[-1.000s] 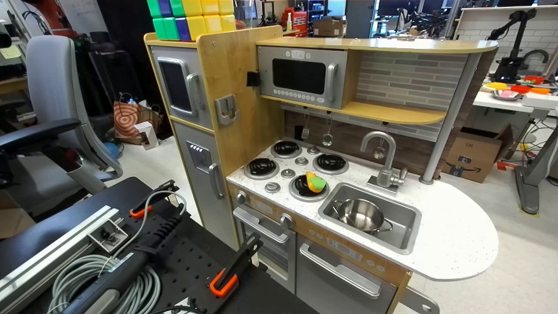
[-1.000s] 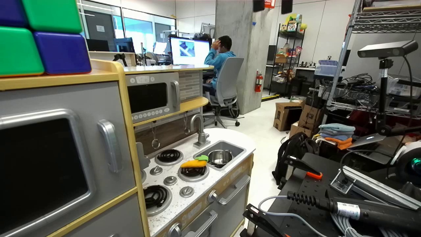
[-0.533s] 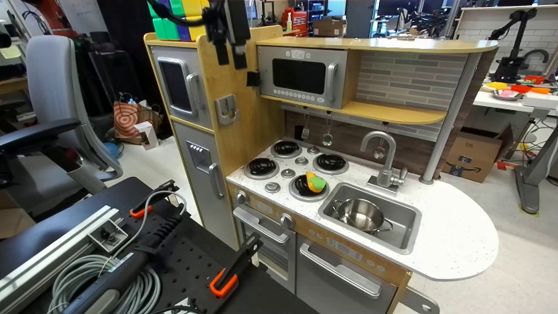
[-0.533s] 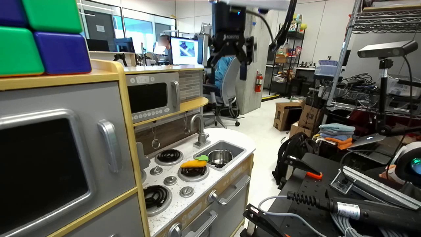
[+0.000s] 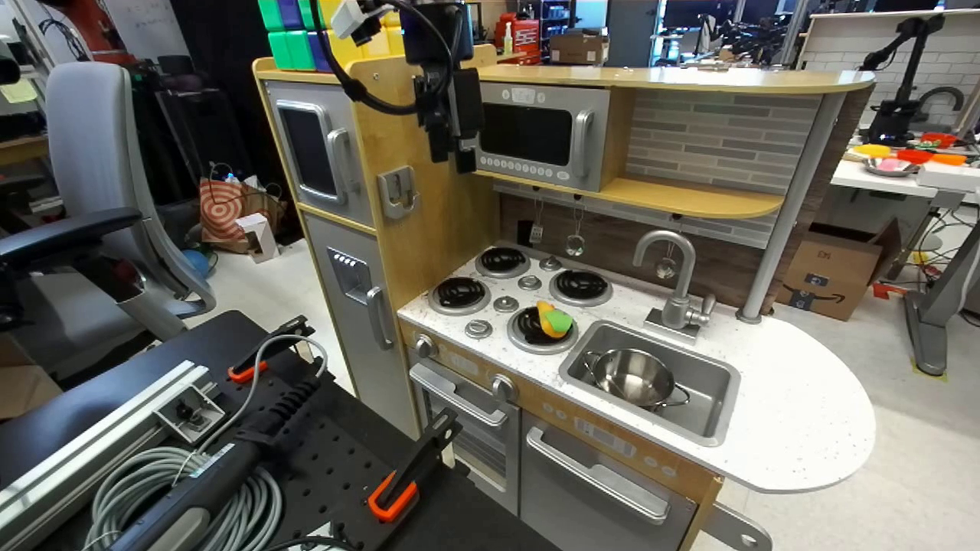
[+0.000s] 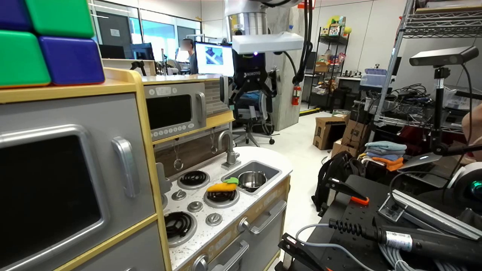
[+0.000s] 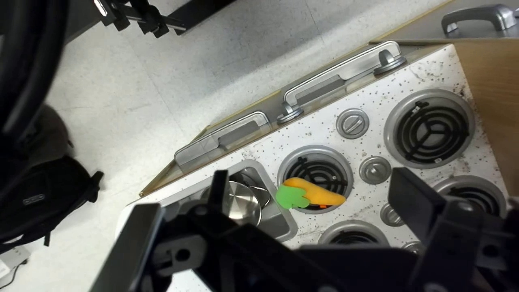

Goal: Pick up the plush toy from the stove and put it in the silver pot in the sink.

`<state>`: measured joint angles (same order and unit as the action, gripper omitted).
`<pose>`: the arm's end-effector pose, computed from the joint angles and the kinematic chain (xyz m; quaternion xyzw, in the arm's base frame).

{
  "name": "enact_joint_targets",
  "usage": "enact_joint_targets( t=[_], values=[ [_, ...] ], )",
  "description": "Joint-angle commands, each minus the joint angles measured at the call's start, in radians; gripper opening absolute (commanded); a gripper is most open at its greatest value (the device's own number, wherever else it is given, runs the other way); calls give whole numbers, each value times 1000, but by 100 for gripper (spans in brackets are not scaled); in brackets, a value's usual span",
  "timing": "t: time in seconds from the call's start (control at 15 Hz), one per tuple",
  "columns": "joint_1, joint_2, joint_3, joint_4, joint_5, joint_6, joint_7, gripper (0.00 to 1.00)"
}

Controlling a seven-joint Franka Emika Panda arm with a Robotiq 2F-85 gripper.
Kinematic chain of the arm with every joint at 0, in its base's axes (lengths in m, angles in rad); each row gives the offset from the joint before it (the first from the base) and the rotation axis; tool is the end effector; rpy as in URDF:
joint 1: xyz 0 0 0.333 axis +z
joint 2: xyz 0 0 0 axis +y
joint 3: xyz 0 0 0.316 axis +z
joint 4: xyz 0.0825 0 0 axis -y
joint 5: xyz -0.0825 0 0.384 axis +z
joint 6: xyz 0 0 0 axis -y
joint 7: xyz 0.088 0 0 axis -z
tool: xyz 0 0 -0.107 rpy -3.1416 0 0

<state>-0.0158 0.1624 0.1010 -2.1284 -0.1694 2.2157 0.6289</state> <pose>0.5541 0.0412 0.3277 0.9739 -0.2165 -0.0142 0.0667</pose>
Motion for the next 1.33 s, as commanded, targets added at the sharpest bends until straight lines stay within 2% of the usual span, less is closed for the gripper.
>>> enact_joint_targets(
  t=[0.0, 0.13, 0.47, 0.73, 0.8, 1.07, 1.13, 1.27],
  values=[
    [36, -5, -54, -10, -93, -37, -129, 100],
    [32, 12, -68, -8, -120, -19, -238, 100],
    [12, 80, -86, 22, -95, 32, -556, 100],
    [1, 95, -75, 30, -57, -24, -797, 100],
    [21, 84, -92, 6, -85, 9, -687, 100],
    [17, 87, -89, 8, -76, 3, -763, 100],
    [20, 92, -94, -30, -97, 186, -705, 100],
    [34, 152, -101, -14, -145, 339, -673, 100]
  ],
)
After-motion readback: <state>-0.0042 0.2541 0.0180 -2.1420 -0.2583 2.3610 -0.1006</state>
